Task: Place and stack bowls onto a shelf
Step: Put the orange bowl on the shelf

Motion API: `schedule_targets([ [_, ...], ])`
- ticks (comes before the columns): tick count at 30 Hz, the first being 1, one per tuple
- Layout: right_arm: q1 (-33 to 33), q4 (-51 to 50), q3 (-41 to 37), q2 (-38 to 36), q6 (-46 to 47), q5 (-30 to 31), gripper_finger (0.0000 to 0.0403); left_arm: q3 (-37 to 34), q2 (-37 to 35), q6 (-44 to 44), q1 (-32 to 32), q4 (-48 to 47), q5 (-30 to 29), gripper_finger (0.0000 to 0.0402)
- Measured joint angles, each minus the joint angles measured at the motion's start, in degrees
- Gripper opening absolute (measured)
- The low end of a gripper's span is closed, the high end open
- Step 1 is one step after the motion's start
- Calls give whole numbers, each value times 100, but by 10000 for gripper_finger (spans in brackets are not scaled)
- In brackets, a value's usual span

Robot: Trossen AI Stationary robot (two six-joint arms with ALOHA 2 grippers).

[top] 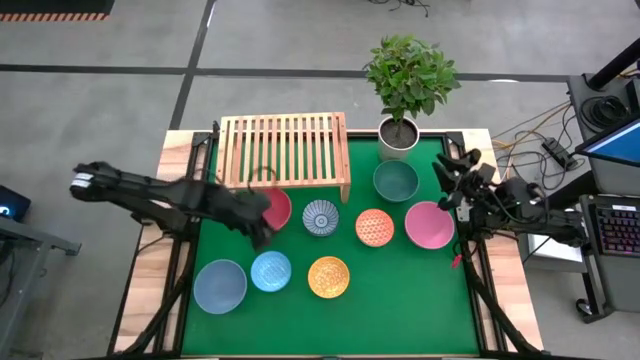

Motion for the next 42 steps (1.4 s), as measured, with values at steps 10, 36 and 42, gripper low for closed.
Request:
schedule_targets([
  [10,0,-41,506,0,-691,5,134,1574,2029,766,-620,-1072,-13,0],
  [36,0,-212,789,0,-1046,14,134,1750,2794,2428,-797,-2652,-1424,0],
  [42,0,-210,789,0,-1041,10,134,1356,2600,2341,-789,-2611,-1563,0],
])
